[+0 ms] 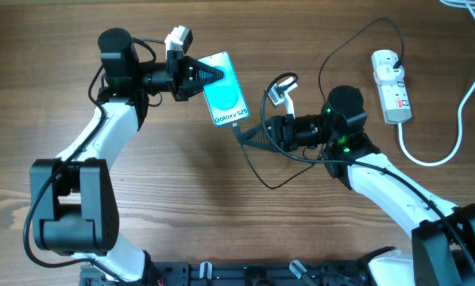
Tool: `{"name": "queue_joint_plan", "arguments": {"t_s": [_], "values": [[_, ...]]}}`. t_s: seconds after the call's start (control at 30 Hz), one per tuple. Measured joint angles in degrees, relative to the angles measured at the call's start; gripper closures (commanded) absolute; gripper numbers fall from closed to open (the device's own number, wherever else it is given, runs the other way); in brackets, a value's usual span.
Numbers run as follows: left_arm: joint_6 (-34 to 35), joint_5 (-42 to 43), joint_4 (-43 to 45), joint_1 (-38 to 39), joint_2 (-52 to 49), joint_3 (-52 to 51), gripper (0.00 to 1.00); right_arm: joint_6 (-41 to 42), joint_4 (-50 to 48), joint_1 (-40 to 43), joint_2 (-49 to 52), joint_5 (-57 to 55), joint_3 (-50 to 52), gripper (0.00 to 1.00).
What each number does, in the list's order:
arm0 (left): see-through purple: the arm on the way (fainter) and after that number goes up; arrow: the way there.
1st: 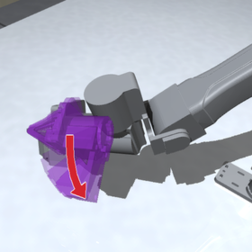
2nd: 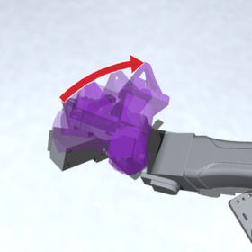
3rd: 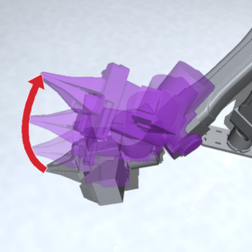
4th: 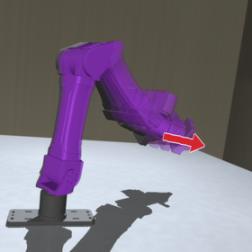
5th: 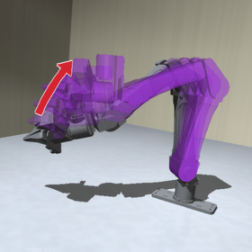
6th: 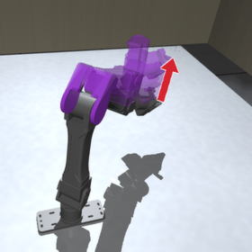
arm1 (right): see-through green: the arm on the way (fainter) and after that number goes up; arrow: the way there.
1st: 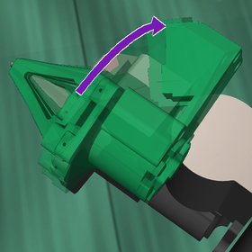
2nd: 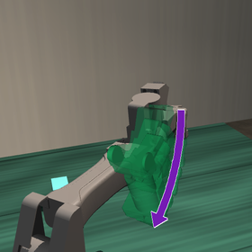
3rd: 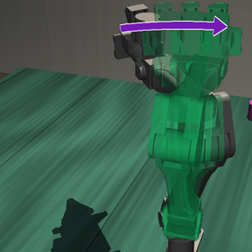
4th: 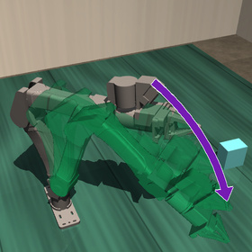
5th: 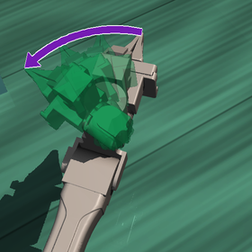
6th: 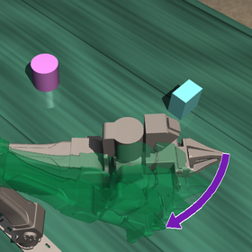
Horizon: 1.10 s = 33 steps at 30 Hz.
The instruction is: Plug charger to phone and switch on socket
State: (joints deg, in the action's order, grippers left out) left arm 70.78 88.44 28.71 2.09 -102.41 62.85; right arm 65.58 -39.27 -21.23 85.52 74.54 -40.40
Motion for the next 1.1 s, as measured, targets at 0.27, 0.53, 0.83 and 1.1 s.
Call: {"name": "queue_joint_plan", "arguments": {"t_s": [0.27,0.53,0.83,1.1], "values": [[0.0,0.02,-0.2,0.0,0.0,0.0,0.96,0.0,0.0,0.0,0.0,-0.09,0.0,0.96],[0.0,0.0,-0.17,0.0,0.0,0.0,0.96,0.22,1.77,0.0,0.0,-1.29,0.0,0.96],[-0.02,0.2,-0.07,0.17,0.0,0.0,0.96,-1.01,4.9,0.0,-0.02,-2.56,0.0,0.96],[-0.22,0.24,1.53,0.02,0.0,0.0,0.96,-1.05,-1.16,0.0,-0.02,0.46,0.11,0.96]]}}
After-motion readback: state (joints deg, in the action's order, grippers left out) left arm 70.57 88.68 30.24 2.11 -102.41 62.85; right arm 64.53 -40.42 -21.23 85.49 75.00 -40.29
